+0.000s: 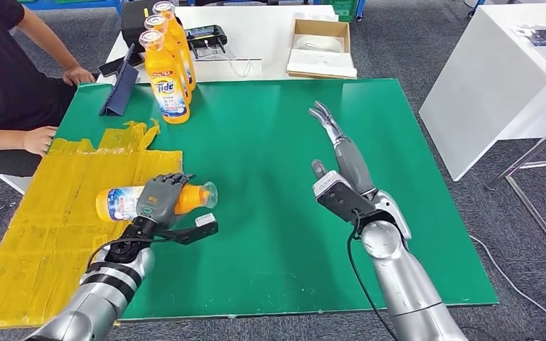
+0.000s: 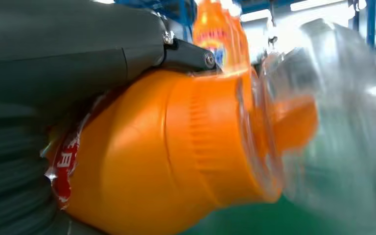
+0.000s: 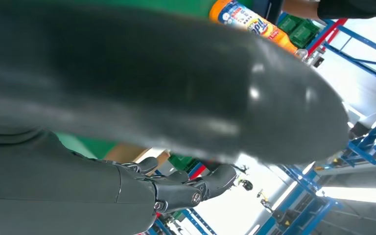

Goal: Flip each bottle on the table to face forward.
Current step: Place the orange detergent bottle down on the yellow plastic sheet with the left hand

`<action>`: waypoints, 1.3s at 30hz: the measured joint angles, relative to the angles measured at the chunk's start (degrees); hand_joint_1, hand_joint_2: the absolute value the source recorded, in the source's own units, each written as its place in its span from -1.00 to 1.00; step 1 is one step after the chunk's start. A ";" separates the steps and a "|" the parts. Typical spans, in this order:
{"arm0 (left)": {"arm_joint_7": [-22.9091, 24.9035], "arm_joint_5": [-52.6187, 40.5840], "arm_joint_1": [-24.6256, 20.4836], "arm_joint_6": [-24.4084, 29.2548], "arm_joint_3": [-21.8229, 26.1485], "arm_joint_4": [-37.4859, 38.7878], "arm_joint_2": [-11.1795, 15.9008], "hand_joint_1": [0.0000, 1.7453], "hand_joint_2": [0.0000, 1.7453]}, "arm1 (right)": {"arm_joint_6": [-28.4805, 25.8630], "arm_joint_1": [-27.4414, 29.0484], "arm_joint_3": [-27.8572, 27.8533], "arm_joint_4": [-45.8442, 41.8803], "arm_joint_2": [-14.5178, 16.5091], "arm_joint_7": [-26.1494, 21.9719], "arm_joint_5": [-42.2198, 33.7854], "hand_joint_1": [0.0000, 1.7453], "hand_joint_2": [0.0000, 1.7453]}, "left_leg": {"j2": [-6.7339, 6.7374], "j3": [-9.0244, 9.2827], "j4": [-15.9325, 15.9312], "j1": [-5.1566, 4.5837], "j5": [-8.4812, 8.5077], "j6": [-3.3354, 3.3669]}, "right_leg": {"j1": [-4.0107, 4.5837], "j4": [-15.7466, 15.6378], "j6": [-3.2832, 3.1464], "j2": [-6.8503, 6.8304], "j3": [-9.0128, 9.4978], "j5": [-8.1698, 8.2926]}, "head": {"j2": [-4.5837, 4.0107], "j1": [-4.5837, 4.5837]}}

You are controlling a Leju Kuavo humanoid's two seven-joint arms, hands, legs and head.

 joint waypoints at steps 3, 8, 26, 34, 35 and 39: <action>-0.12 -0.09 -1.62 -1.04 0.22 4.34 0.50 -0.27 1.00 | 0.18 0.19 0.16 -0.12 -0.24 -0.01 -0.23 -1.00 -1.00 | 0.02 0.01 0.00 0.00 -0.01 0.00 | -0.01 0.00 0.00 0.01 0.02 0.00 | 0.00 0.01; -1.37 2.02 -2.77 -2.29 1.32 8.47 1.16 -1.00 -1.00 | 2.11 0.69 0.60 -0.10 -0.90 -0.32 -1.64 -1.00 -1.00 | 0.11 0.14 -0.01 0.01 -0.01 -0.01 | 0.00 0.02 0.00 0.02 0.10 0.00 | 0.00 0.00; -26.63 57.15 6.83 -49.06 9.69 -8.12 3.60 -1.00 -1.00 | 4.80 0.80 1.72 2.93 -0.53 -2.19 -5.97 -1.00 -1.00 | -0.02 0.16 -0.01 0.00 0.07 -0.05 | -0.08 0.10 0.00 -0.01 0.14 0.00 | 0.00 0.00; -27.92 79.55 14.69 -72.06 13.27 -24.09 3.71 -1.00 -1.00 | 1.94 2.13 1.11 3.77 1.58 -4.11 -6.18 -1.00 -1.00 | -0.03 0.07 -0.01 0.01 0.06 -0.05 | -0.03 0.09 -0.02 -0.04 -0.02 -0.02 | 0.00 0.01; -27.94 79.85 15.01 -72.07 13.32 -25.88 3.21 -1.00 -1.00 | 1.56 2.56 1.02 3.46 1.91 -4.14 -5.99 -1.00 -1.00 | -0.05 0.06 -0.01 0.00 0.06 -0.05 | -0.04 0.09 -0.02 -0.06 -0.02 -0.02 | 0.00 0.01; -27.87 75.67 15.61 -65.34 12.14 -32.06 0.66 -1.00 -1.00 | -3.40 4.63 0.83 1.03 2.75 -3.95 -0.83 -1.00 -1.00 | -0.09 0.05 -0.01 -0.01 0.06 -0.04 | -0.10 0.07 -0.02 -0.07 0.00 -0.02 | 0.00 0.02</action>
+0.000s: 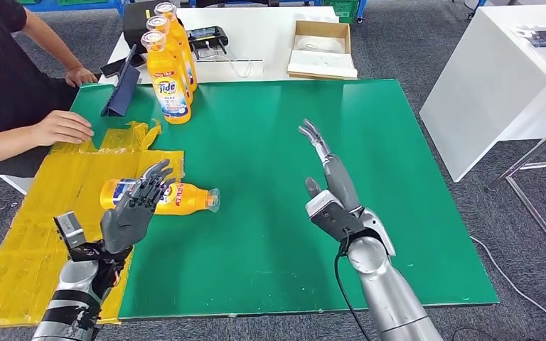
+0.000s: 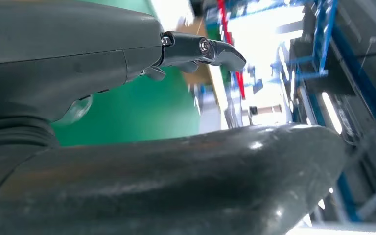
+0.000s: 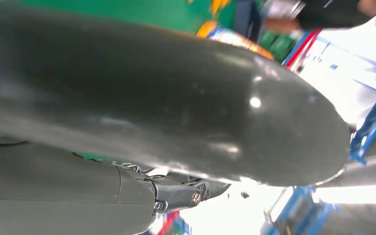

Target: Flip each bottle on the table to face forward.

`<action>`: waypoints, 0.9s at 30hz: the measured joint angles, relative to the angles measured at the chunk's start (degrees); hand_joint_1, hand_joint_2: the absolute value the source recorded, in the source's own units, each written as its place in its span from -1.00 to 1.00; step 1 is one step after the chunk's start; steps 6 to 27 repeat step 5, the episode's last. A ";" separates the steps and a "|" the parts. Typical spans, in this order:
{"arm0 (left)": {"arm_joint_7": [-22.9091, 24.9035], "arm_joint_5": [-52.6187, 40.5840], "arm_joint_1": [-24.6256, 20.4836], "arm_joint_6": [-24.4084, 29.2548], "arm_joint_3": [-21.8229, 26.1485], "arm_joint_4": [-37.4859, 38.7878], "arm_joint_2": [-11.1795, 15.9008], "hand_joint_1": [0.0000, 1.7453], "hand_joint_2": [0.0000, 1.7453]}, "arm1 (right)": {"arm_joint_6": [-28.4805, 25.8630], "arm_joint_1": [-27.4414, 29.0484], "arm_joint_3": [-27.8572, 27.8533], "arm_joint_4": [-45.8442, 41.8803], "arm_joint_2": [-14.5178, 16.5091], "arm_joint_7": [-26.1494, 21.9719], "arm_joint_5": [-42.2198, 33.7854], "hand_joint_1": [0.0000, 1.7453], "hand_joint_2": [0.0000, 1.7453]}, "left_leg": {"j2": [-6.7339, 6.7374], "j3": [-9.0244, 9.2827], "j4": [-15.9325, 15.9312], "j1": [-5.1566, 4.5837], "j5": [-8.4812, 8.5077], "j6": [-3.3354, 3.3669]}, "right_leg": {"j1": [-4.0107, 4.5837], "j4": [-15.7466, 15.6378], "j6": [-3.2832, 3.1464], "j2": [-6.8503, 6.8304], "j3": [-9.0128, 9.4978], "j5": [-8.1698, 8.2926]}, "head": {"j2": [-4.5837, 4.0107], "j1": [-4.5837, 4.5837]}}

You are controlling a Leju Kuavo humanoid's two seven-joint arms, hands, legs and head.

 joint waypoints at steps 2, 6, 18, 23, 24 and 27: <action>0.44 -2.94 -0.01 4.78 -1.19 -2.35 -1.25 -1.00 -1.00 | -2.35 1.20 0.00 -1.26 0.39 0.26 2.73 -1.00 -1.00 | 0.00 0.00 0.00 -0.01 0.00 0.01 | -0.01 0.00 0.01 0.01 0.01 0.01 | 0.00 0.00; 2.28 -5.09 -0.38 9.53 -2.60 -3.71 -2.56 -1.00 -1.00 | -2.96 2.36 -0.19 -1.95 1.05 0.39 3.25 -1.00 -1.00 | 0.02 0.01 0.00 -0.05 -0.01 0.01 | -0.01 -0.01 0.02 0.02 0.00 0.01 | 0.00 -0.01; 2.28 -5.09 -0.38 9.53 -2.60 -3.71 -2.56 -1.00 -1.00 | -2.96 2.36 -0.19 -1.95 1.05 0.39 3.25 -1.00 -1.00 | 0.02 0.01 0.00 -0.05 -0.01 0.01 | -0.01 -0.01 0.02 0.02 0.00 0.01 | 0.00 -0.01; 2.28 -5.09 -0.38 9.53 -2.60 -3.71 -2.56 -1.00 -1.00 | -2.96 2.36 -0.19 -1.95 1.05 0.39 3.25 -1.00 -1.00 | 0.02 0.01 0.00 -0.05 -0.01 0.01 | -0.01 -0.01 0.02 0.02 0.00 0.01 | 0.00 -0.01; 2.28 -5.09 -0.38 9.53 -2.60 -3.71 -2.56 -1.00 -1.00 | -2.96 2.36 -0.19 -1.95 1.05 0.39 3.25 -1.00 -1.00 | 0.02 0.01 0.00 -0.05 -0.01 0.01 | -0.01 -0.01 0.02 0.02 0.00 0.01 | 0.00 -0.01; 2.28 -5.09 -0.38 9.53 -2.60 -3.71 -2.56 -1.00 -1.00 | -2.96 2.36 -0.19 -1.95 1.05 0.39 3.25 -1.00 -1.00 | 0.02 0.01 0.00 -0.05 -0.01 0.01 | -0.01 -0.01 0.02 0.02 0.00 0.01 | 0.00 -0.01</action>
